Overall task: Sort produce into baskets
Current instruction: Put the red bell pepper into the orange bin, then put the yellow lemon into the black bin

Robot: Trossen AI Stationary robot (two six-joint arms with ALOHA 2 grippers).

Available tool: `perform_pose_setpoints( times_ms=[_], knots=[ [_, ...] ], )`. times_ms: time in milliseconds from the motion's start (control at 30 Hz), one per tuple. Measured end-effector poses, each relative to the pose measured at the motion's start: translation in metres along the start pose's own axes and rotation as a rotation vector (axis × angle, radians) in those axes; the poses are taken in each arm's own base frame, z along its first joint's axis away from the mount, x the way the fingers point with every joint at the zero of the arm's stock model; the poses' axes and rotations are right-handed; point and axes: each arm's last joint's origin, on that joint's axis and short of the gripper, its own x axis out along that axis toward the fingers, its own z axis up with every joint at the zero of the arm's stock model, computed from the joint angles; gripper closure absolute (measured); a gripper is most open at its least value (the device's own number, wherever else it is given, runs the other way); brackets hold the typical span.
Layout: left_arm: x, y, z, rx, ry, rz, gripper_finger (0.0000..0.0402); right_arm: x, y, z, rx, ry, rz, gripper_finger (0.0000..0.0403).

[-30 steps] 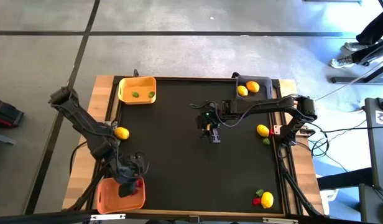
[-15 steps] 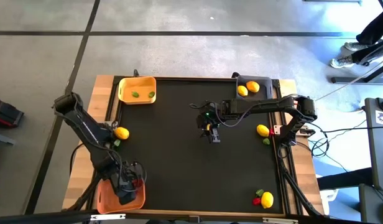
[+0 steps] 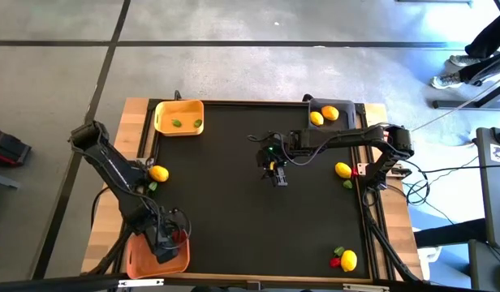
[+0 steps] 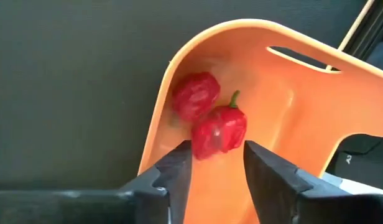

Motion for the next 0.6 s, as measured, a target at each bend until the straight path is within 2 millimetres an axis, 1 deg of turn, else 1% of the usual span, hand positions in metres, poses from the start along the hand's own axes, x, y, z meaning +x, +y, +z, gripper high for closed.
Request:
perform_pose_setpoints(
  times_ms=[200,333,467,600],
  knots=[
    [0.0,0.001,0.005,-0.017,-0.004,0.0,0.0229,0.0,0.0,0.0,0.0,0.001,0.0,0.0235],
    [-0.002,0.002,0.011,0.0,0.026,-0.019,0.0217,0.0,0.0,0.0,0.0,0.001,0.0,0.0235],
    [-0.013,0.004,0.016,0.015,0.01,-0.061,0.0214,0.0,0.0,0.0,0.0,0.004,0.001,0.0235],
    [-0.029,0.009,0.02,-0.003,-0.012,-0.117,0.0215,0.0,0.001,-0.002,0.004,0.023,0.005,0.0235]
  ],
)
